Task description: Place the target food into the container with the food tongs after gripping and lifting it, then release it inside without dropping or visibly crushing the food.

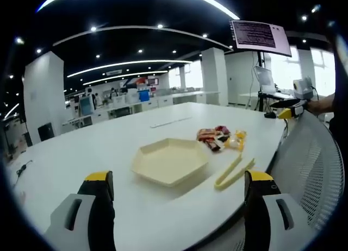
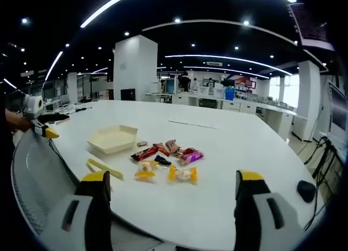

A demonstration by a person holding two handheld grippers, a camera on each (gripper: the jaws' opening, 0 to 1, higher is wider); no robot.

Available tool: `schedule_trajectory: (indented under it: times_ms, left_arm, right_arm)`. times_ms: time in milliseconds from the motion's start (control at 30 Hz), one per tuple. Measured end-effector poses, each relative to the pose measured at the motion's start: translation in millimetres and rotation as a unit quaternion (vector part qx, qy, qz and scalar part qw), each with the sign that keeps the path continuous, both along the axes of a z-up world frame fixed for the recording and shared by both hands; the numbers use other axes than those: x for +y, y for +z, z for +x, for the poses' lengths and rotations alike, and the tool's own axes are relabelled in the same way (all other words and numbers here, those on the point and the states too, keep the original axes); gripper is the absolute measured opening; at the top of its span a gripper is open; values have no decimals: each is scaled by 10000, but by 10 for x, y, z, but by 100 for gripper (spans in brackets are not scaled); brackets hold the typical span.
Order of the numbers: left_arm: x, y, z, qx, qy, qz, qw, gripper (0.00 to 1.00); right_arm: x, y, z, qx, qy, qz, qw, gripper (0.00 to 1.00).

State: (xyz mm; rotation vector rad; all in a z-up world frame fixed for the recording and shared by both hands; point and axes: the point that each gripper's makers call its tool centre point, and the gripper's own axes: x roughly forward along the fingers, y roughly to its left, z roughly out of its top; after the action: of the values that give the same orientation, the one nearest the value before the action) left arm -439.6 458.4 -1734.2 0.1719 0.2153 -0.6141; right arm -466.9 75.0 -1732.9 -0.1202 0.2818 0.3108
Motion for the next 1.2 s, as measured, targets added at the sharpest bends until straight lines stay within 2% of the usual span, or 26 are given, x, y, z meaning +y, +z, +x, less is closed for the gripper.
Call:
schedule_trajectory:
  times_ms: [200, 533, 667, 1200]
  left_arm:
    - [-13, -12, 0, 15, -58, 65, 10000, 97]
    - [-9, -13, 8, 91, 4, -87, 9999, 97]
    - [-11, 18, 4, 3, 5, -150, 9999, 96]
    - [-25, 21, -5, 14, -30, -175, 9998, 96]
  right_arm:
    - [17, -9, 1, 34, 30, 11, 10000, 95]
    - [31, -5, -6, 97, 60, 19, 9999, 95]
    - [32, -20, -4, 103, 71, 60, 9999, 95]
    - [31, -14, -4, 108, 78, 68, 9999, 95]
